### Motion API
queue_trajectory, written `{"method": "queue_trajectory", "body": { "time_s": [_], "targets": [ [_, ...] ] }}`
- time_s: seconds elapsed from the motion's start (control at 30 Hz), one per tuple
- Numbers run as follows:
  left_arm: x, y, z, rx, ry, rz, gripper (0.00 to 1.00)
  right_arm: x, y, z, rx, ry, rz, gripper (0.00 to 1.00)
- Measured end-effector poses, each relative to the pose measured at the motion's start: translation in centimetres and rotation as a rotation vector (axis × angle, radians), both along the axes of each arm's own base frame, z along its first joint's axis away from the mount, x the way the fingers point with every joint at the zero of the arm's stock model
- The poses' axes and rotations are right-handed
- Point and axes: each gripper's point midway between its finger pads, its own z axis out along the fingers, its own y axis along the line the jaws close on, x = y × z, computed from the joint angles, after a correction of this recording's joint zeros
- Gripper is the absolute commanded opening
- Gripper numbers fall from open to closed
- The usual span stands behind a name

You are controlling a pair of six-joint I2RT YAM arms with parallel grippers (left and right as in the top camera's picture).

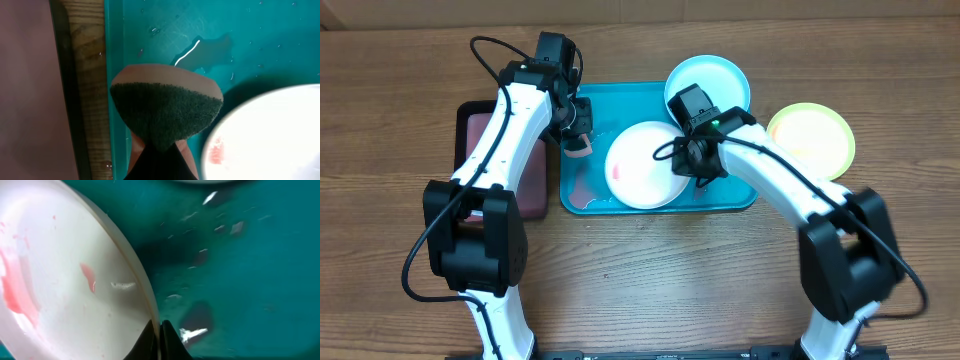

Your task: Clean dirty plates on tray and stack at the side

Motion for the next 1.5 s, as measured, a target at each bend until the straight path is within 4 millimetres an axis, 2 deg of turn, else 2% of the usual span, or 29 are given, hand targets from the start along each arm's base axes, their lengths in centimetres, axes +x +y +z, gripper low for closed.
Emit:
{"method": "queue_trajectory", "body": {
  "time_s": [0.17,0.3,0.67,0.83,1.03,1.2,1.3,1.37,1.43,1.5],
  "targets": [
    [0.0,0.0,0.0,0.0,-0.001,0.0,0.04,0.1,-2.6,4.2,-0.191,-0.152,-0.016,0.04],
    [0.0,0.0,0.0,0.0,-0.001,0.0,0.04,0.0,-3.5,7.0,-0.365,-0.28,-0.007,0.04],
    [-0.2,0.0,0.0,0.001,0.007,0.0,0.04,-1.5,-1.4,15.9,-0.773,-0.712,0.031,0.04],
    [-0.2,0.0,0.0,0.001,0.007,0.0,0.04,-2.0,-1.1,18.1,-0.86,-0.814,0.013,0.04],
    [-0.2,0.0,-0.1,0.002,0.01,0.0,0.04,-2.0,-1.4,18.9,-0.888,-0.852,-0.018,0.04],
    [-0.2,0.0,-0.1,0.002,0.01,0.0,0.04,-2.0,-1.4,18.6,-0.857,-0.848,-0.032,0.04],
    [-0.2,0.0,-0.1,0.002,0.01,0.0,0.04,-2.0,-1.3,17.2,-0.791,-0.792,-0.027,0.04],
    [-0.3,0.0,-0.1,0.002,0.013,0.0,0.04,-1.8,-1.6,15.3,-0.71,-0.7,-0.024,0.04],
    [-0.4,0.1,-0.1,0.003,0.016,0.0,0.04,-1.1,-2.8,12.9,-0.612,-0.575,-0.053,0.04],
    [-0.4,0.1,-0.1,0.003,0.017,0.0,0.04,-0.6,-4.1,11.4,-0.546,-0.486,-0.086,0.04]
  ]
}}
